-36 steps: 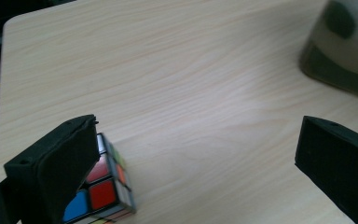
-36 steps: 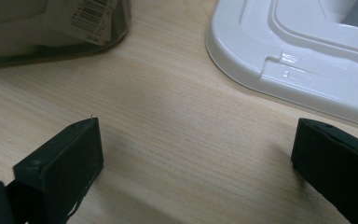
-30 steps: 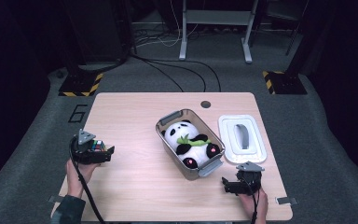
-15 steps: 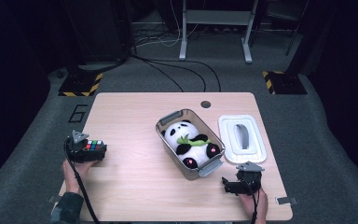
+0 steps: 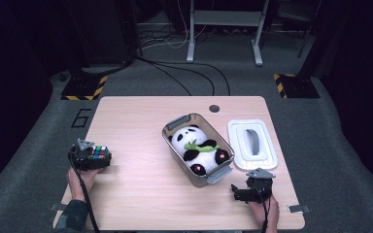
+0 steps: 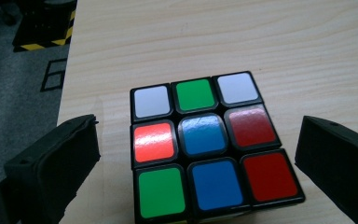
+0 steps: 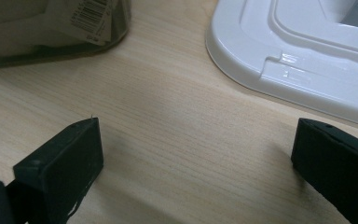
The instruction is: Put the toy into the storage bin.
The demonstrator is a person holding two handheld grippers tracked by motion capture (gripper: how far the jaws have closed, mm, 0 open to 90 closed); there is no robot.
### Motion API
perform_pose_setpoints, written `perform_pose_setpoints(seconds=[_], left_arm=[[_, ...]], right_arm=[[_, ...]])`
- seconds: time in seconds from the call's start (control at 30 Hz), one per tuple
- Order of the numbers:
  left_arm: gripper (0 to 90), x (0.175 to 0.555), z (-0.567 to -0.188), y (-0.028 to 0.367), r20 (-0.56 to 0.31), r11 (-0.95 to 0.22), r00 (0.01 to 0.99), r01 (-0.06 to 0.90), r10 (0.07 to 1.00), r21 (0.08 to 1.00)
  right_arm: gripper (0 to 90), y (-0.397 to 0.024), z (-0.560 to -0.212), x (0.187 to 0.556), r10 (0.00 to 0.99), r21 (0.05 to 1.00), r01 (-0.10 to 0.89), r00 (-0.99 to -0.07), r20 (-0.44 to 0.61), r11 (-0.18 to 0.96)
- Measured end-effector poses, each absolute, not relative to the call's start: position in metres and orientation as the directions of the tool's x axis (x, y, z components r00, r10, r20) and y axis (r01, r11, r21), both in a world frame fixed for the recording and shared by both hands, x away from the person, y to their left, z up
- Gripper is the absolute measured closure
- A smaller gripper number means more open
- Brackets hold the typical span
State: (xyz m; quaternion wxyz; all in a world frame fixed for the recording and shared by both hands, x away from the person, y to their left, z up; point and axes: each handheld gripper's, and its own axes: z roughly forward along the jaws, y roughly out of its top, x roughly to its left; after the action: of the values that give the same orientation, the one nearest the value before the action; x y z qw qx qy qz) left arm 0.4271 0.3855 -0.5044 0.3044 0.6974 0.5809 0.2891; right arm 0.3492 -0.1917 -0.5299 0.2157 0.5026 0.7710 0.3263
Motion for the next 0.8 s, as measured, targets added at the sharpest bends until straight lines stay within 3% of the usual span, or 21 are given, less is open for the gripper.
perform_pose_setpoints(seconds=[0.13,0.17,0.33,0.4,0.8], left_arm=[[1.7,0.426,-0.5101,0.3867,0.048,-0.144,0.167,0.627,0.985,0.765],[9.0,0.425,-0.511,0.3876,0.031,-0.14,0.182,0.624,0.983,0.769],[22.1,0.4253,-0.5135,0.3903,0.005,-0.121,0.187,0.614,0.982,0.78],[31.8,0.4251,-0.5143,0.3912,-0.004,-0.11,0.183,0.611,0.983,0.784],[34.1,0.4201,-0.5123,0.3895,0.017,-0.135,0.198,0.599,0.98,0.789]], right_arm=[[1.4,-0.1917,-0.5299,0.3492,0.915,0.719,0.635,-0.402,-0.004,0.283],[1.4,-0.1917,-0.5299,0.3492,0.915,0.719,0.635,-0.402,-0.004,0.282],[1.4,-0.1917,-0.5298,0.3492,0.915,0.719,0.635,-0.403,-0.004,0.282],[1.4,-0.1918,-0.5298,0.3492,0.915,0.718,0.636,-0.403,-0.004,0.283],[1.4,-0.1917,-0.5299,0.3492,0.916,0.72,0.634,-0.402,-0.004,0.282]])
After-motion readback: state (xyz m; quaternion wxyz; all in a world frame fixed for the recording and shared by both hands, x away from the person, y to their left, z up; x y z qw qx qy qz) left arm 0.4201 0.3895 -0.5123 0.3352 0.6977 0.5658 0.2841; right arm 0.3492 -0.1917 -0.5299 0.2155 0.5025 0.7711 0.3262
